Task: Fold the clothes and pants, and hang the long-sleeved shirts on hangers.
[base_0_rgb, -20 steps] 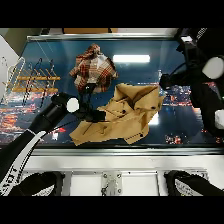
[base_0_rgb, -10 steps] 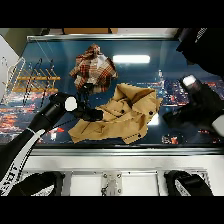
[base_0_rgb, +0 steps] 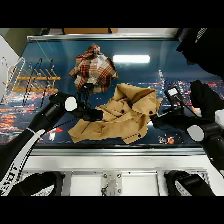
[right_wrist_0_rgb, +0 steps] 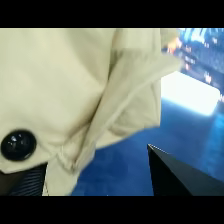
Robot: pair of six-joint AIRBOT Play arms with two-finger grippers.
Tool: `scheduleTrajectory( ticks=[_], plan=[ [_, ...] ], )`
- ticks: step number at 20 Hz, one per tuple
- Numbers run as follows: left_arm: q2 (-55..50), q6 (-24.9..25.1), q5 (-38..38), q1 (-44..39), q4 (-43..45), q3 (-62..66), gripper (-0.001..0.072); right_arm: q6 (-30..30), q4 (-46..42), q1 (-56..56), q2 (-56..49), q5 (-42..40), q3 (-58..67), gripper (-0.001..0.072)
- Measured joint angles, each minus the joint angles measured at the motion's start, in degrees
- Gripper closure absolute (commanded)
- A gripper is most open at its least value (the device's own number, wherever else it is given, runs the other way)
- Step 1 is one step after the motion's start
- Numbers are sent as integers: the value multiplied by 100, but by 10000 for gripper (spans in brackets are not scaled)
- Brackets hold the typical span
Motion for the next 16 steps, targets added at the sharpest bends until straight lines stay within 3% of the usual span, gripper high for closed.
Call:
scheduleTrajectory(
  ticks=[4, 16],
  plan=[
    [0, 13, 0, 0, 15, 0, 692, 72, 271, 28, -138, -343, 240, 52],
    [0, -7, 72, 0, -2, 0, 693, 92, 767, 35, -216, 142, 754, 52]
  ],
)
